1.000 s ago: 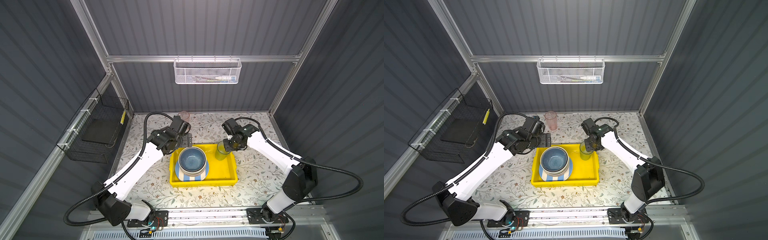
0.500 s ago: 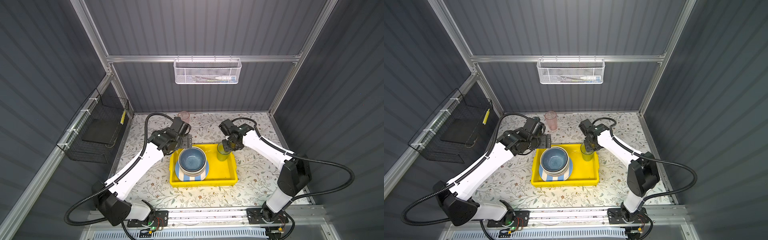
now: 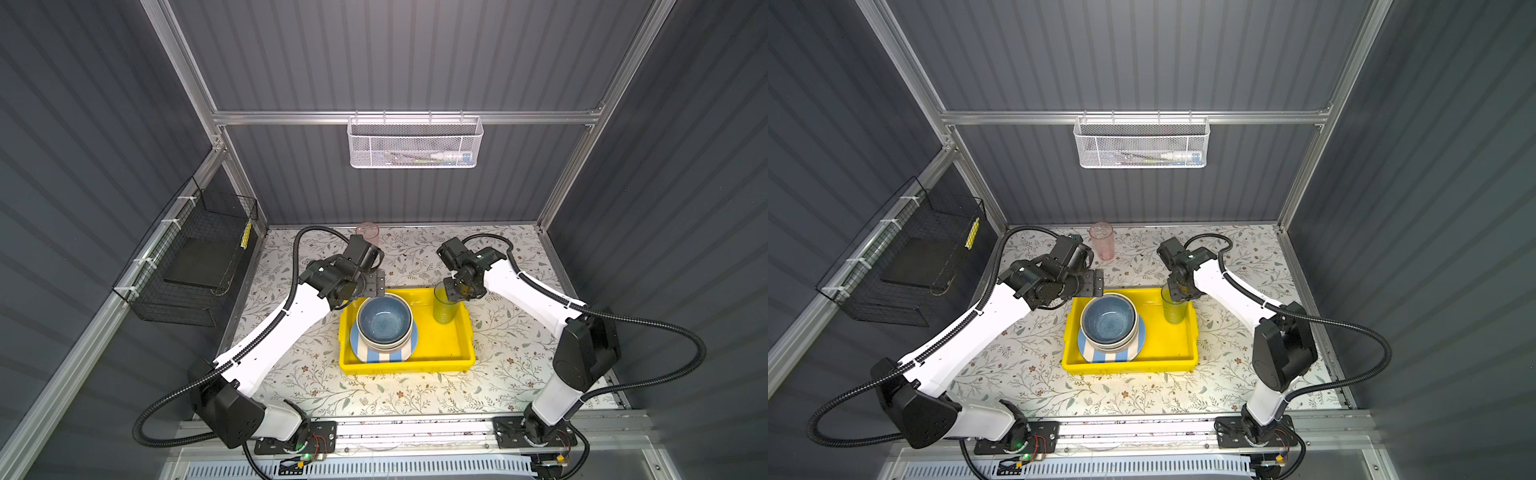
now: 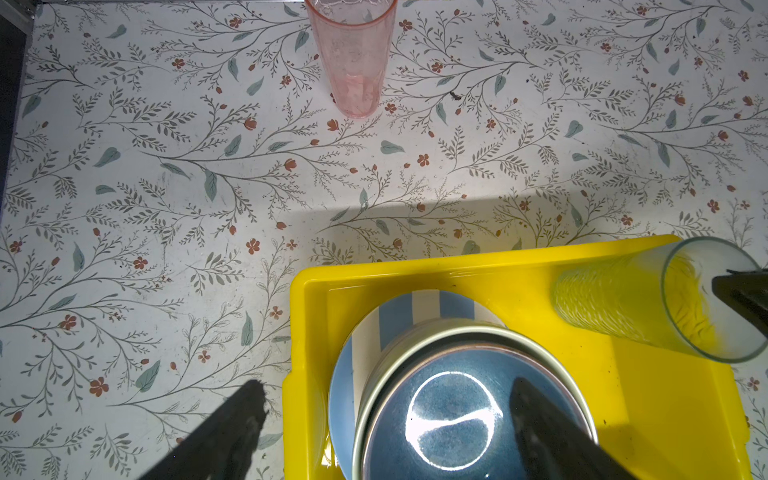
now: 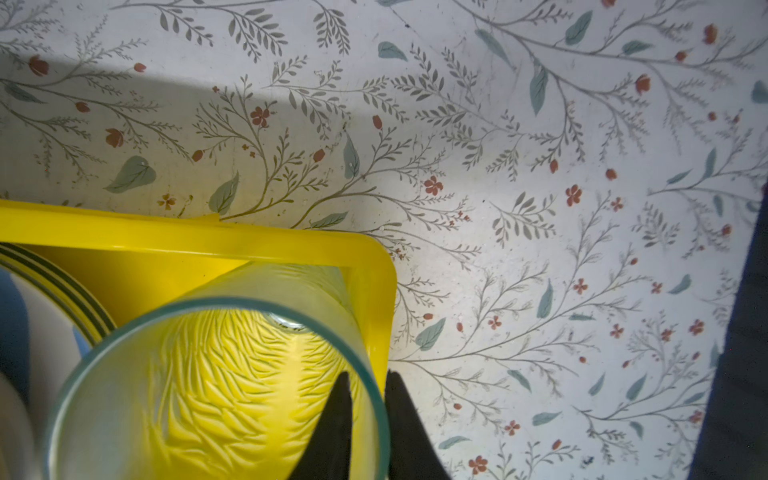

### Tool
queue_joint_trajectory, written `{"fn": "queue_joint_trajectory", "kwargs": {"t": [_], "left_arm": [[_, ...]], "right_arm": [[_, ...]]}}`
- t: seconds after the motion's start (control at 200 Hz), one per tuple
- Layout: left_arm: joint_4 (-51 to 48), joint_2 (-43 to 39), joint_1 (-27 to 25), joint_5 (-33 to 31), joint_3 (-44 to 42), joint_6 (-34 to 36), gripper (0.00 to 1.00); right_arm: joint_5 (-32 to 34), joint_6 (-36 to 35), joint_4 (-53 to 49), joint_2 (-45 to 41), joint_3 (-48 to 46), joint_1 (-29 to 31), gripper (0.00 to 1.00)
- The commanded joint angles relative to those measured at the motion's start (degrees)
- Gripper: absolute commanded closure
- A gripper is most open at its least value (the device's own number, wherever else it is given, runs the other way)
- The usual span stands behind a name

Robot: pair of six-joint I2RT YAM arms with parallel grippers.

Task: Place the mixed dishes into the plastic bin
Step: 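Lower the pale blue cup into the bin with the right gripper while the left withdraws, then open the right gripper off the cup while the left gripper reaches toward the pink cup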

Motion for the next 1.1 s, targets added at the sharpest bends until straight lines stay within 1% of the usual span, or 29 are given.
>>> {"fn": "queue_joint_trajectory", "kwargs": {"t": [0.0, 0.22, 0.285, 0.355, 0.42, 0.505, 0.63, 0.675, 0.71, 0.761, 0.846, 0.966, 0.996, 1.056, 1.096], "left_arm": [[-0.6, 0.3, 0.5, 0.4, -0.5, 0.8, 0.07], [-0.7, 0.7, 0.7, -0.7, -0.7, 0.8, 0.07], [-0.5, 1.3, 1.2, -1.1, -0.4, 0.7, 0.07], [-0.8, 2.5, 2.4, -0.7, 0.8, 0.2, 0.07], [-0.9, 3.9, 4.2, 1.0, 2.2, 0.3, 0.08], [0.4, 5.5, 6.7, 2.9, 3.9, 1.4, 0.09], [2.9, 8.6, 11.5, 7.4, 6.0, 3.1, 0.11], [3.9, 10.0, 13.5, 10.0, 6.7, 3.7, 0.13], [4.7, 11.3, 15.0, 12.6, 7.5, 4.4, 0.15], [5.3, 13.2, 16.6, 14.3, 8.7, 5.1, 0.19], [5.3, 16.9, 18.7, 15.2, 11.9, 6.1, 0.23], [5.0, 21.9, 19.9, 14.0, 17.1, 8.1, 0.29], [4.9, 23.3, 20.4, 14.0, 18.5, 8.1, 0.32], [4.7, 25.7, 21.0, 12.9, 21.0, 7.9, 0.45], [4.6, 27.5, 21.5, 13.1, 22.8, 7.9, 0.46]], "right_arm": [[1.7, -0.1, 0.2, 0.2, 0.4, -0.2, 0.77], [1.4, -0.2, -0.3, -1.1, 1.1, -0.2, 0.7], [-0.2, -0.6, -0.3, -2.1, 1.4, -0.1, 0.67], [-2.8, -1.7, 0.3, -3.5, 1.6, -0.1, 0.62], [-4.2, -2.4, 0.8, -5.1, 1.6, -0.1, 0.57], [-5.8, -3.9, 1.6, -7.6, 1.0, -0.1, 0.49], [-7.9, -6.0, 5.4, -12.0, -2.5, -0.2, 0.29], [-8.9, -6.4, 6.8, -13.6, -4.0, -0.1, 0.21], [-9.5, -6.7, 7.6, -15.0, -5.1, -0.1, 0.18], [-10.3, -6.8, 8.5, -16.5, -6.2, -0.2, 0.15], [-11.7, -7.5, 10.0, -19.2, -8.4, -0.2, 0.15], [-12.8, -8.0, 11.6, -22.1, -11.3, -0.2, 0.14], [-12.9, -8.2, 11.9, -22.7, -11.9, -0.2, 0.13], [-12.9, -8.3, 12.0, -23.6, -12.7, -0.2, 0.13], [-12.7, -8.1, 11.8, -24.1, -12.9, -0.2, 0.12]]}}
